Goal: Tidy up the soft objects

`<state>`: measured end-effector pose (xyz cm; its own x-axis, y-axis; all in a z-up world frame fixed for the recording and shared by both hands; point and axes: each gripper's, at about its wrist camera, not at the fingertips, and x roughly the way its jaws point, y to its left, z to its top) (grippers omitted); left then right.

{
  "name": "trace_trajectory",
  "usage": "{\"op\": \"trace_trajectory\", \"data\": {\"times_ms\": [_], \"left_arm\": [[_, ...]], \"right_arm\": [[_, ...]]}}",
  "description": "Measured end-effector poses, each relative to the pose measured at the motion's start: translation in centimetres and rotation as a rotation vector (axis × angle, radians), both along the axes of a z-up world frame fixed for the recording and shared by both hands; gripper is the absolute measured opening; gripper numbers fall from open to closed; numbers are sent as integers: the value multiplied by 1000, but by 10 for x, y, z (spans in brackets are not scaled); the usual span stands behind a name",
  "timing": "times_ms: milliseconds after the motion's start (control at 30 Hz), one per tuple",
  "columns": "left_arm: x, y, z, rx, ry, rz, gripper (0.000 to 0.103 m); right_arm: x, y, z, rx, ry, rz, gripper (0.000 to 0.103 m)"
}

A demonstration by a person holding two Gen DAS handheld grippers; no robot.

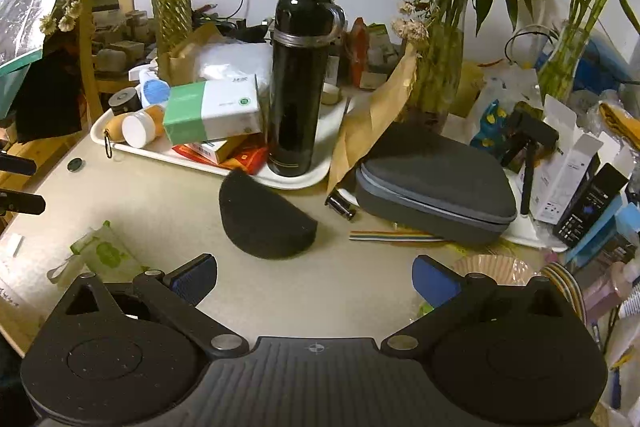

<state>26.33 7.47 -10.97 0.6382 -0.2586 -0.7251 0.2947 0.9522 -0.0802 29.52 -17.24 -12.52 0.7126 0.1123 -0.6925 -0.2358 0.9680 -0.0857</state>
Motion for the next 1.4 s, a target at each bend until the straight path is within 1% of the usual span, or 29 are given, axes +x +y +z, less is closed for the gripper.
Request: {"op": "trace_trajectory", "data": {"times_ms": [100,233,333,467,633,833,1067,1133,1200,1333,1400], "left_arm": [[6,-4,-4,20,10,-15,81],[11,-8,-10,46,23,-68,81],[14,-12,-17,82,33,-120,81],[19,-17,-29,104,51,-215,81],[18,-32,-40,199,28,-336,81],[21,-44,-52,238,21,-473,81],[26,-59,-67,296,14,-606,81],[29,-63,-72,315,18,-631,81],[33,-65,-76,313,26,-648,81],[43,-66,-84,301,43,-637,81],[48,-67,-87,293,64,-610,81]], "right_arm": [[4,-1,-1,0,4,-4,103],[7,0,-3,-9,3,-7,103],[8,-1,-3,-9,10,-15,103],[9,1,-2,-11,7,-16,103],[11,3,-1,-2,6,-17,103],[12,3,-1,1,6,-15,103],[16,1,-1,10,13,-29,103],[16,0,0,16,13,-31,103],[17,0,-1,17,16,-36,103],[17,-1,-2,17,21,-42,103],[17,-1,-2,17,23,-44,103]]}}
